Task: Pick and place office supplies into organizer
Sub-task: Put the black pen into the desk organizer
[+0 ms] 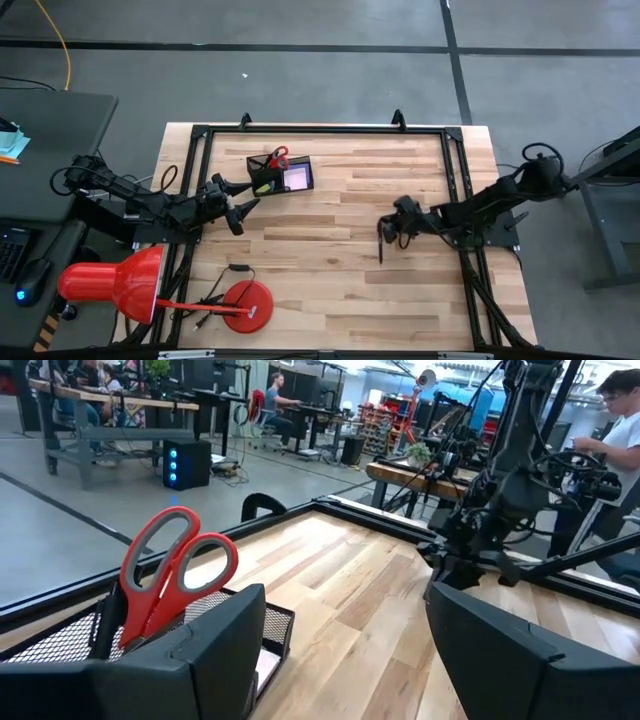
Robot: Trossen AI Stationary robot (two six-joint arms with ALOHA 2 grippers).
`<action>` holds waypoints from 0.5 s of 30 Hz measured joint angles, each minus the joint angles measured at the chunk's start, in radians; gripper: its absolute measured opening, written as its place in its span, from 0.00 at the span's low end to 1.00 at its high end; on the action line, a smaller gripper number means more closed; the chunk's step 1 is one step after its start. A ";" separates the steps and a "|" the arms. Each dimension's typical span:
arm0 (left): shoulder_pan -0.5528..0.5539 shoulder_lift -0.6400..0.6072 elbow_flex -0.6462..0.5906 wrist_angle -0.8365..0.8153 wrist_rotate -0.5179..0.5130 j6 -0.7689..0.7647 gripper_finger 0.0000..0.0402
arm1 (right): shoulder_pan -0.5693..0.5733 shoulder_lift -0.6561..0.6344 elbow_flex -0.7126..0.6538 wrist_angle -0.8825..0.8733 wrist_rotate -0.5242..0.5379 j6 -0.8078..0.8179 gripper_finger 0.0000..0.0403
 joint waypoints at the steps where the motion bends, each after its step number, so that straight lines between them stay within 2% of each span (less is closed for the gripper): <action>1: 0.000 0.000 0.000 0.000 0.000 0.000 0.66 | -0.006 0.001 -0.001 0.018 -0.005 -0.036 0.00; 4: 0.000 0.000 0.000 0.000 0.000 0.000 0.66 | -0.039 0.001 0.003 0.074 -0.041 -0.104 0.00; 8: 0.000 0.000 0.000 0.000 0.000 0.000 0.66 | -0.070 0.001 0.023 0.066 -0.107 -0.129 0.00; 12: 0.000 0.000 0.000 -0.001 0.000 0.000 0.66 | -0.064 0.001 0.050 0.044 -0.074 -0.174 0.00; 15: 0.000 0.000 0.000 -0.007 0.000 0.000 0.66 | -0.060 0.001 0.089 -0.062 -0.022 -0.145 0.00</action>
